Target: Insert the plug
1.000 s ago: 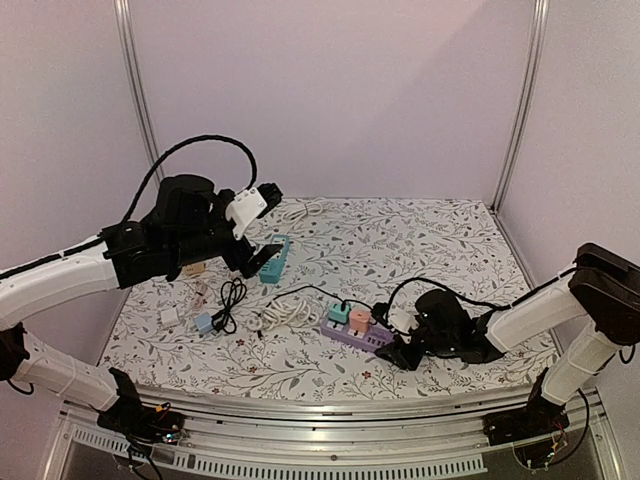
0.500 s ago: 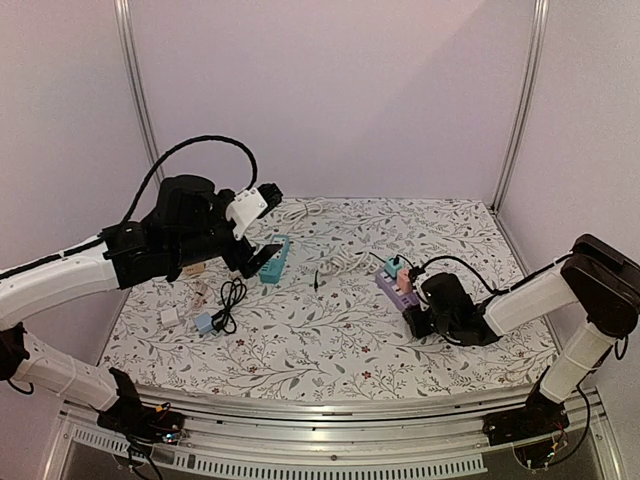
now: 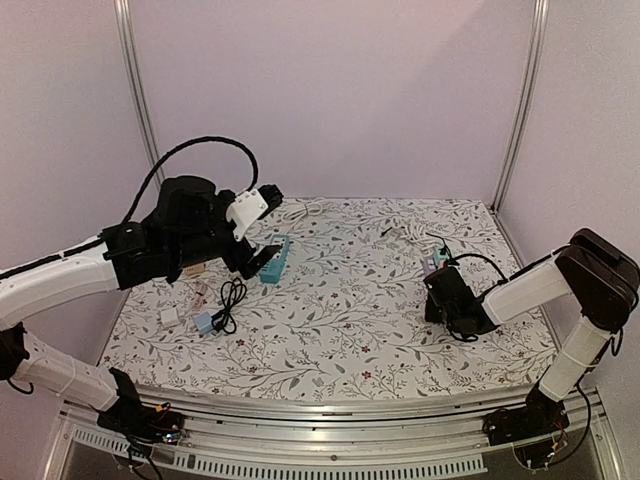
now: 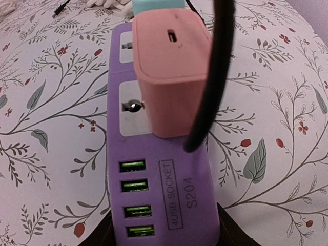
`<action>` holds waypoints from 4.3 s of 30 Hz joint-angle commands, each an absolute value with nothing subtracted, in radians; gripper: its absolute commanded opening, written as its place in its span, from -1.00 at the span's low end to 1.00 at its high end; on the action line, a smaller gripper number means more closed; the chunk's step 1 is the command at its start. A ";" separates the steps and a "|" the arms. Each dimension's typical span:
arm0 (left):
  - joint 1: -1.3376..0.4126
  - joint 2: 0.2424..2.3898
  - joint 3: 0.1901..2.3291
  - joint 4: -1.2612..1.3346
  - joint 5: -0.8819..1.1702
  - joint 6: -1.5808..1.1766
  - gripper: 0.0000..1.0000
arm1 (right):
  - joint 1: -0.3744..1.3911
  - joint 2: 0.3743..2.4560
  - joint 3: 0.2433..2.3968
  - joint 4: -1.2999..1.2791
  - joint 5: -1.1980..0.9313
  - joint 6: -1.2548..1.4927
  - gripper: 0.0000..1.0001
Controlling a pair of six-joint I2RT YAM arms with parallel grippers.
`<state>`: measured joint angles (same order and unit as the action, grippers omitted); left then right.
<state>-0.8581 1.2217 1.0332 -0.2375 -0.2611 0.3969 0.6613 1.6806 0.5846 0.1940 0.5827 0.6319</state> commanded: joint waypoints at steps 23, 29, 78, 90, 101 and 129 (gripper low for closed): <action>-0.582 1.991 1.483 -0.501 -0.264 -0.008 0.99 | 0.770 1.447 0.632 -0.130 0.685 0.717 0.98; -0.523 2.106 1.528 -0.500 -0.205 -0.062 0.83 | 0.793 1.282 0.632 -0.244 0.693 0.714 0.98; -0.974 1.785 1.252 -0.602 -0.028 0.509 0.99 | 0.808 0.905 0.749 -0.219 0.725 0.256 0.97; -0.644 1.501 1.321 -0.926 -0.208 0.038 0.66 | 0.806 0.930 0.744 -0.090 0.623 0.204 0.98; -0.529 1.381 1.158 -1.228 -0.372 0.282 0.99 | 0.805 0.994 0.793 0.012 0.200 0.019 0.97; -0.235 1.801 1.048 -0.995 -0.414 0.510 0.76 | 0.793 1.027 0.756 0.084 0.100 -0.122 0.97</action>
